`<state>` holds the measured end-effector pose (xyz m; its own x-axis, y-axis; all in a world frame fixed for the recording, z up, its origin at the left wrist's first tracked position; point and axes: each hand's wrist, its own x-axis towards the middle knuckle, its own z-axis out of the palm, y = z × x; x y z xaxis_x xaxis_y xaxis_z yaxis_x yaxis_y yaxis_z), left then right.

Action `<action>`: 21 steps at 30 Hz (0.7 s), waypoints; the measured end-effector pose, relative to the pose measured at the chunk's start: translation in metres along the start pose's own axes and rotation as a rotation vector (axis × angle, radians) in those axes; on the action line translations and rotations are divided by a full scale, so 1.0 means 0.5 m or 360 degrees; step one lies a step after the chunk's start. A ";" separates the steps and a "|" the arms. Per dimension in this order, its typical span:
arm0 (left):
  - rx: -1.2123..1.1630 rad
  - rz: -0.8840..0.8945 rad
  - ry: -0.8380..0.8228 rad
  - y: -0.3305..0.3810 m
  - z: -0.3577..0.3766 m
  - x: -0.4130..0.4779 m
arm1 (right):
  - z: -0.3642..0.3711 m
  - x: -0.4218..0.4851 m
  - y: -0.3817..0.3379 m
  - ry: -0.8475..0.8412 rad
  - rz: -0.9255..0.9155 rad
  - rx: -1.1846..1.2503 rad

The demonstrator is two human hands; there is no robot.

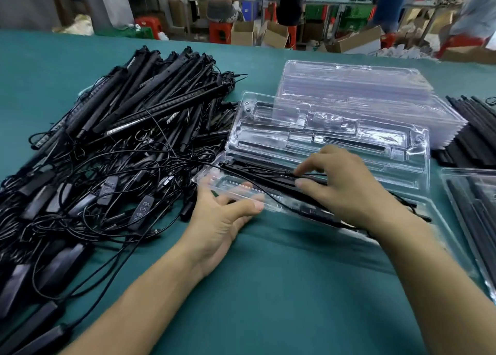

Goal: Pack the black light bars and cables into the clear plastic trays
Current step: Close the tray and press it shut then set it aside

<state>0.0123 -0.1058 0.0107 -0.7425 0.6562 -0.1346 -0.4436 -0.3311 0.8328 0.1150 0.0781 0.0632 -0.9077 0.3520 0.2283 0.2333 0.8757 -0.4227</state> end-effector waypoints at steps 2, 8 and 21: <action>0.0006 0.0022 -0.0031 0.001 0.002 -0.002 | -0.005 -0.003 -0.030 -0.0151 -0.0133 0.0376; -0.0014 0.0083 -0.0042 -0.002 0.002 -0.004 | 0.014 -0.006 -0.050 -0.0478 -0.0261 0.0641; 0.0035 0.0144 0.0049 -0.004 0.006 -0.008 | 0.013 -0.003 -0.038 -0.0562 -0.0212 0.0583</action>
<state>0.0173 -0.1058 0.0112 -0.7942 0.6030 -0.0747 -0.3632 -0.3725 0.8540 0.1096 0.0589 0.0651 -0.9982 0.0576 0.0182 0.0281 0.7101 -0.7035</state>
